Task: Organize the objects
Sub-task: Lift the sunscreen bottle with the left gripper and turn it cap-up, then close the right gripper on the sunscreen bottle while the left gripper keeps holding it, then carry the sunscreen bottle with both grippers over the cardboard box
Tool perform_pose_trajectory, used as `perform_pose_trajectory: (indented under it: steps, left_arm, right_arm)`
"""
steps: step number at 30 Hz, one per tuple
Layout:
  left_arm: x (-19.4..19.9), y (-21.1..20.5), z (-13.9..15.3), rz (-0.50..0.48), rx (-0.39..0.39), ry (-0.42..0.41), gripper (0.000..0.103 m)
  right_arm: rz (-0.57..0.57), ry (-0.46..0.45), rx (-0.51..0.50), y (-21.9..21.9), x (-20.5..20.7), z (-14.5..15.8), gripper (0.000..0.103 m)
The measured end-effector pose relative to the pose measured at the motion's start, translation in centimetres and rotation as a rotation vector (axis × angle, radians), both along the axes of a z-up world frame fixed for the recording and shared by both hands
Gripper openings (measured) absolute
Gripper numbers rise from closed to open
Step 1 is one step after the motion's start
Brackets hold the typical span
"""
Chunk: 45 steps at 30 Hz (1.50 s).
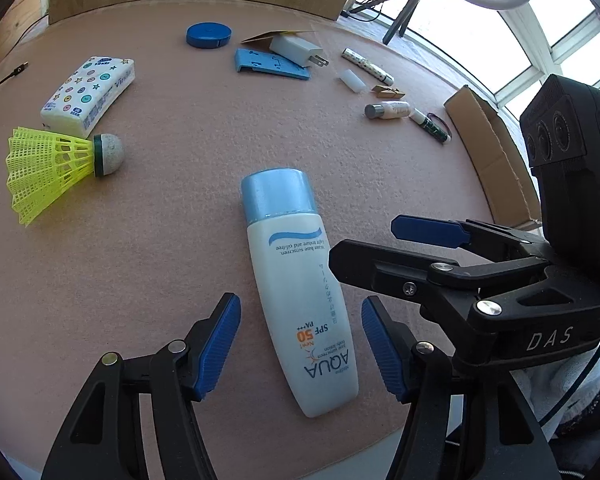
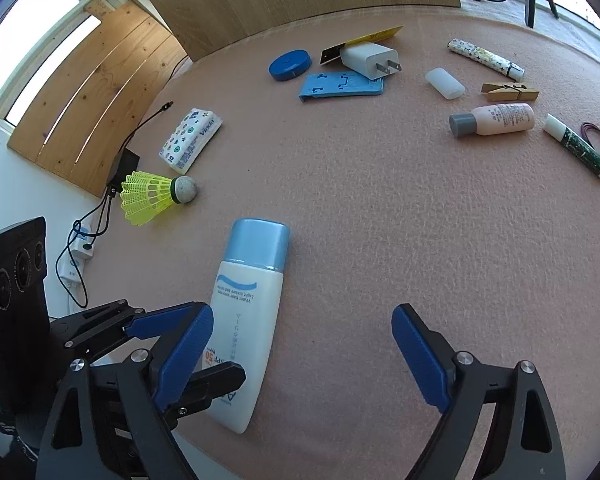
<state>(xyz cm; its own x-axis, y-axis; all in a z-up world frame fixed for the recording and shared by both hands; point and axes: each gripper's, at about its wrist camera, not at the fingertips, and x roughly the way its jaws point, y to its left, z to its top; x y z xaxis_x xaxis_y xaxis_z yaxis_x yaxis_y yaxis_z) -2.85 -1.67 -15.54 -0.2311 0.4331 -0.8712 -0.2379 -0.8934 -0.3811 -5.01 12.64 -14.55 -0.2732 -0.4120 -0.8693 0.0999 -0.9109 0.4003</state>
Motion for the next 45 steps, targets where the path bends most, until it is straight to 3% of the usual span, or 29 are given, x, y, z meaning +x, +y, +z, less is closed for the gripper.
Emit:
perform_pose_trajectory:
  steps: [8,11,13,15,20,28,37,45]
  left_arm:
    - [-0.5,0.9,-0.9,-0.022,0.000,-0.019,0.048]
    - [-0.7,1.0,-1.2,-0.021,0.019,-0.032,0.046]
    - [-0.6,1.3,-1.3,-0.028,0.021,-0.031,0.045]
    - [-0.7,1.9,-1.3,-0.027,0.016,-0.030,0.045]
    - [-0.8,3.2,-0.7,-0.026,0.039,-0.024,0.044]
    - [-1.4,8.7,2.5,-0.092,0.056,0.052,0.044]
    - [-2.6,18.6,6.4,-0.230,0.092,0.147,0.044]
    - [-4.2,28.1,8.2,-0.339,0.137,0.179,0.043]
  right_arm:
    - [0.047,-0.036,-0.030,-1.1,-1.0,-1.0,0.078]
    - [0.061,-0.043,-0.041,-1.2,-1.3,-1.1,0.067]
    - [0.079,-0.055,-0.071,-1.4,-1.4,-1.1,0.051]
    - [0.081,-0.077,-0.108,-1.4,-1.5,-1.3,0.044]
    - [0.064,-0.051,-0.087,-0.4,-1.0,-0.5,0.044]
    - [-0.011,0.020,-0.070,4.3,0.3,2.5,0.044]
    - [-0.163,0.120,-0.046,13.2,2.2,6.5,0.044]
    - [-0.283,0.180,0.003,21.7,3.7,8.9,0.044]
